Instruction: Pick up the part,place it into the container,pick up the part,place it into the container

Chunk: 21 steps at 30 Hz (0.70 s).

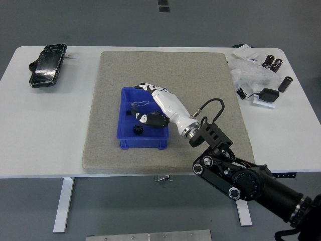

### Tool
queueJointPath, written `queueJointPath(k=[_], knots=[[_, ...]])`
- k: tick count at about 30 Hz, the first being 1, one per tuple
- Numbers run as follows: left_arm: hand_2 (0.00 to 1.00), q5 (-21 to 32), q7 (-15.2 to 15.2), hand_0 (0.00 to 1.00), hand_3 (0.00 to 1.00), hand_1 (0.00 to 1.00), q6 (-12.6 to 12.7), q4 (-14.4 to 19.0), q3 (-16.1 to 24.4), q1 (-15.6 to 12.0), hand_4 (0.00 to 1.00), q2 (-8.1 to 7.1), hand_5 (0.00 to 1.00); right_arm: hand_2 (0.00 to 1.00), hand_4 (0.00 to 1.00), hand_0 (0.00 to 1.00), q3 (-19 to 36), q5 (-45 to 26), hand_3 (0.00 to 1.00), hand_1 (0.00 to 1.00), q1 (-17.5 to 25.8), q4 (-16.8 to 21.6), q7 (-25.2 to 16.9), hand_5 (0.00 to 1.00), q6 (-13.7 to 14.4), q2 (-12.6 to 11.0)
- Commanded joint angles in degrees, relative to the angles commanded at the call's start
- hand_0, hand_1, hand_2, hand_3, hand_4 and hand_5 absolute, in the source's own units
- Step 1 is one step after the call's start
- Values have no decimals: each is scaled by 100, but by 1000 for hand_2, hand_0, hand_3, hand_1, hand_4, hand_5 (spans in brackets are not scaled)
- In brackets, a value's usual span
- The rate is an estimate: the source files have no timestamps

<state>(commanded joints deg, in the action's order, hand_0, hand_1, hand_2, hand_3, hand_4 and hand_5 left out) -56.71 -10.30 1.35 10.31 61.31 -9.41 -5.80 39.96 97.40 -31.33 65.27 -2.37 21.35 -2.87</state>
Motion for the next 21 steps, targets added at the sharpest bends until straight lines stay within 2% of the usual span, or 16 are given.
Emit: queueJointPath(k=[3,4,7,9,10,16,21], knots=[[565,-2,0,642,609,567,-1,0,0,-5,688,2,255,882,697,966,393,-429,857,899,192,227,-246,420,82,-80],[563,-1,1,643,609,567,-1,0,-1,-8,685,3,254,804,681,881,542,-572,749,816,268,272,-344,413,106,-118],[563,4,-6,643,609,567,-2,0,-3,-15,685,0,254,804,681,881,966,-1016,749,816,469,256,-650,413,85,-226],[563,-20,-17,643,609,567,-2,0,19,-14,685,-8,254,804,681,881,1290,-1371,749,816,604,163,-900,413,-52,-279],[563,-27,-18,643,608,568,-2,0,27,-14,680,-12,252,756,672,817,1462,-1560,705,748,665,129,-1021,405,-141,-300],[562,-86,-15,643,608,567,-11,0,61,11,678,-31,251,756,677,807,2370,-2557,707,741,1060,108,-1544,392,-682,-460],[562,-122,0,643,608,567,-16,0,84,47,678,-66,251,756,677,807,2961,-3326,707,741,1441,189,-1752,392,-957,-634]])
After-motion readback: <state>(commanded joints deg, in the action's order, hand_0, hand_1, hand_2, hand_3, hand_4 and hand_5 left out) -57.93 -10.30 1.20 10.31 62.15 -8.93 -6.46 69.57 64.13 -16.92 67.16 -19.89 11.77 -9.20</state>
